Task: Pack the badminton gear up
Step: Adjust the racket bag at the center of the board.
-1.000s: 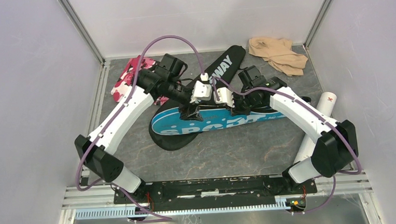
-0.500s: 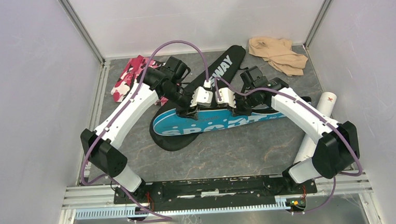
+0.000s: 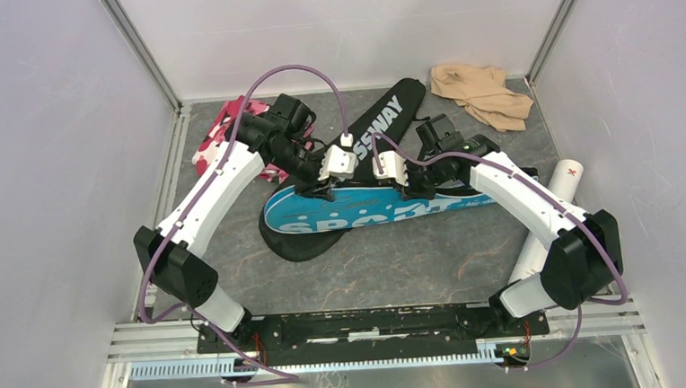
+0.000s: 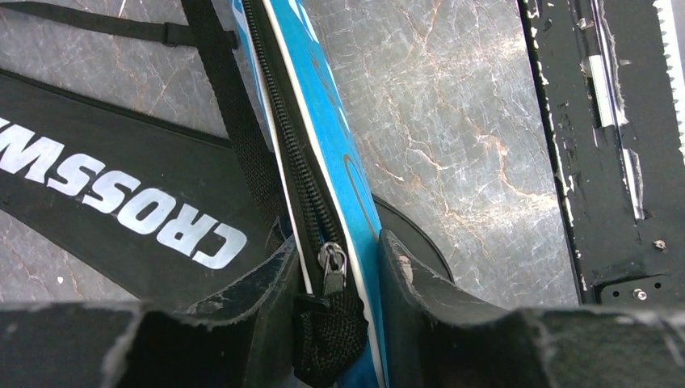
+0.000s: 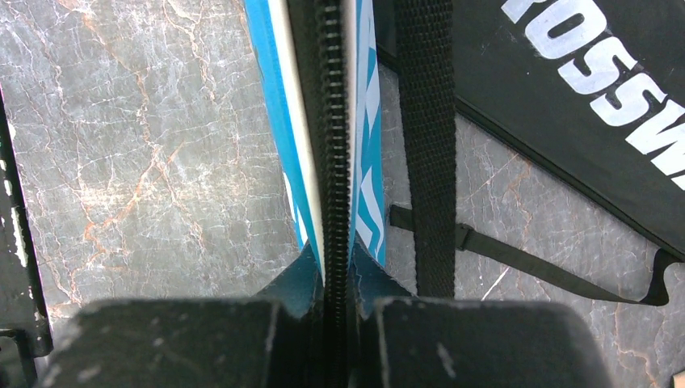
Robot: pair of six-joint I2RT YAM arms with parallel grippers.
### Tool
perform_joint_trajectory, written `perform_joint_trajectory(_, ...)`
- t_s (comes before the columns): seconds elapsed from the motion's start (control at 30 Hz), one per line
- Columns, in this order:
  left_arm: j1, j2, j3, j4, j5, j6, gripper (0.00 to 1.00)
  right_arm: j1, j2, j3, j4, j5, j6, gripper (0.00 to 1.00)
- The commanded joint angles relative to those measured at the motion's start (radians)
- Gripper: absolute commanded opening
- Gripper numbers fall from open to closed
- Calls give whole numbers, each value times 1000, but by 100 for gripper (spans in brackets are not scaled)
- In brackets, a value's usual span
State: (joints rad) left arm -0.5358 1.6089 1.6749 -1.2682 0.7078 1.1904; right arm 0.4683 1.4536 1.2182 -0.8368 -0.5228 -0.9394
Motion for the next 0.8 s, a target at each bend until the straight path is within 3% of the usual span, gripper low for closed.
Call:
perform_joint_trajectory(0.0, 37, -49, -11, -106, -53, 52, 43, -24, -42, -6, -30, 1, 7, 0)
perform_joint_trajectory(0.77, 122, -61, -32, -136, -37, 79, 34, -26, -34, 2, -49, 4, -1, 0)
